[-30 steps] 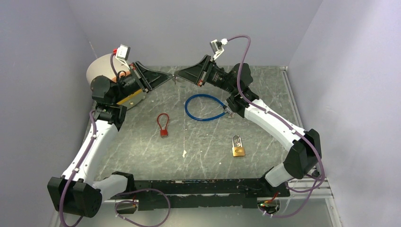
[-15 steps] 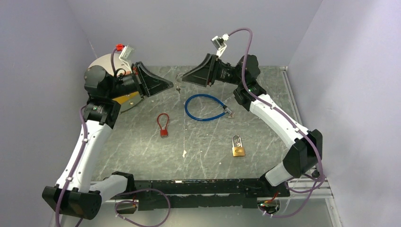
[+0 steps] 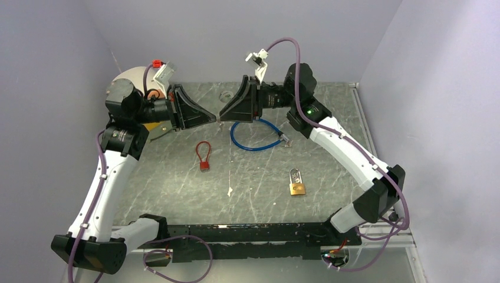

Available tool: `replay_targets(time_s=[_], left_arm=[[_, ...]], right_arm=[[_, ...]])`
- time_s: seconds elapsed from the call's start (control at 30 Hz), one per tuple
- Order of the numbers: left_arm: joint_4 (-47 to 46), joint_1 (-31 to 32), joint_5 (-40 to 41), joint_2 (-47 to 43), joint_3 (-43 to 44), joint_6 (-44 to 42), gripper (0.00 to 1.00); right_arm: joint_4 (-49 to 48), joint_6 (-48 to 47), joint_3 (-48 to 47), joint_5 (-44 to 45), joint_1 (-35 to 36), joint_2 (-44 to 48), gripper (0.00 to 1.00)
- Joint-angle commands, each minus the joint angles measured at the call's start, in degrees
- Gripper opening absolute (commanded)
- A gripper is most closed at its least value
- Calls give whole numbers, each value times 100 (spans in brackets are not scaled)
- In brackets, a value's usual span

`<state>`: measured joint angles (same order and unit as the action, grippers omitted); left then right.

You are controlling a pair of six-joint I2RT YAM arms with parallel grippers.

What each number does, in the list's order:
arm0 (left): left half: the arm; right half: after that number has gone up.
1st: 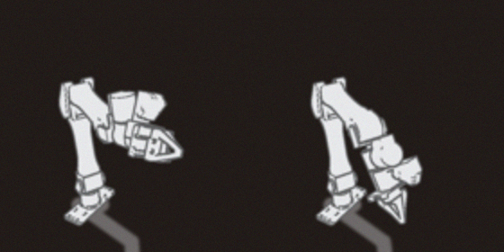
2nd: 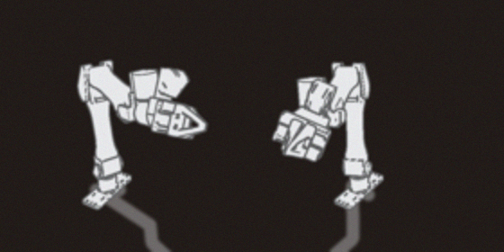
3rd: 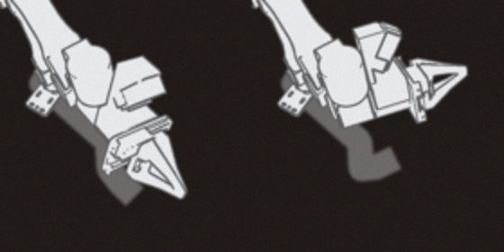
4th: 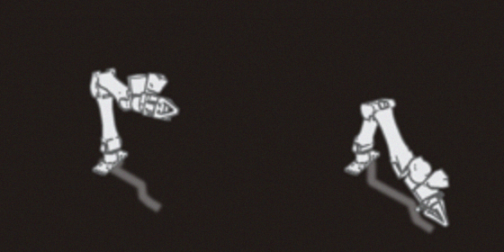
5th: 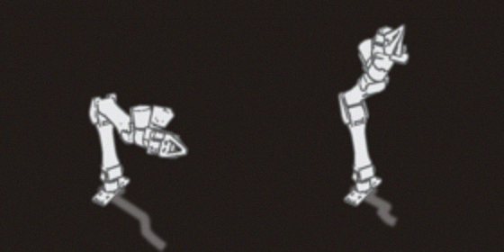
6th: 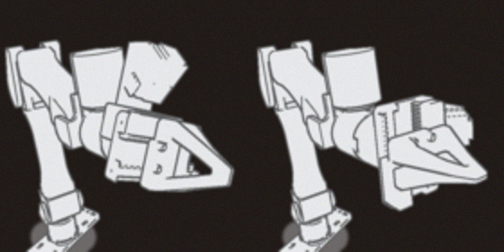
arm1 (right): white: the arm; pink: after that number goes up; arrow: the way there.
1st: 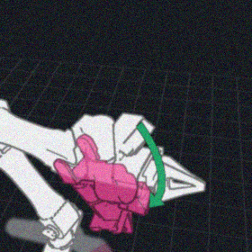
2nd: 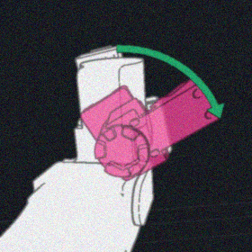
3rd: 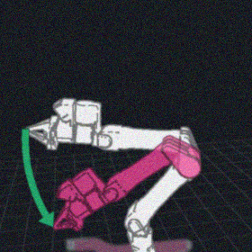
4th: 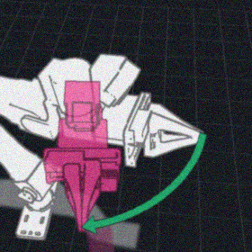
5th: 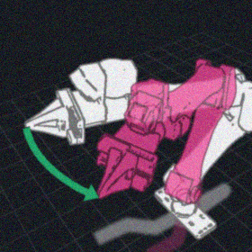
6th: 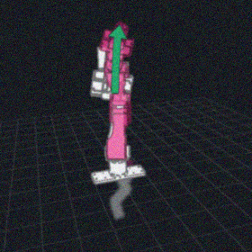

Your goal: Unlock with the key

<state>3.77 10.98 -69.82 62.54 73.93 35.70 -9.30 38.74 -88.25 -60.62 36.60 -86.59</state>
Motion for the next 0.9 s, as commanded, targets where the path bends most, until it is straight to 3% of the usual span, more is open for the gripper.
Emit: replay_targets(time_s=[0.0,0.07,0.13,0.63,0.8,0.87], left_arm=[[-90,9,-242,-40,122,-89,3],[-51,9,-235,-48,126,-122,3],[-27,9,-210,-57,131,-134,3],[-85,9,116,-115,86,-186,2],[-279,9,80,-116,37,-29,2],[-298,8,141,-123,30,12,3]], right_arm=[[259,-359,-307,20,62,32,29],[231,-337,-335,-1,77,21,19],[300,-368,-378,-34,83,4,16],[780,-613,-514,-178,189,-87,20],[731,-627,-478,-74,190,-58,0],[641,-585,-432,8,191,-36,0]])
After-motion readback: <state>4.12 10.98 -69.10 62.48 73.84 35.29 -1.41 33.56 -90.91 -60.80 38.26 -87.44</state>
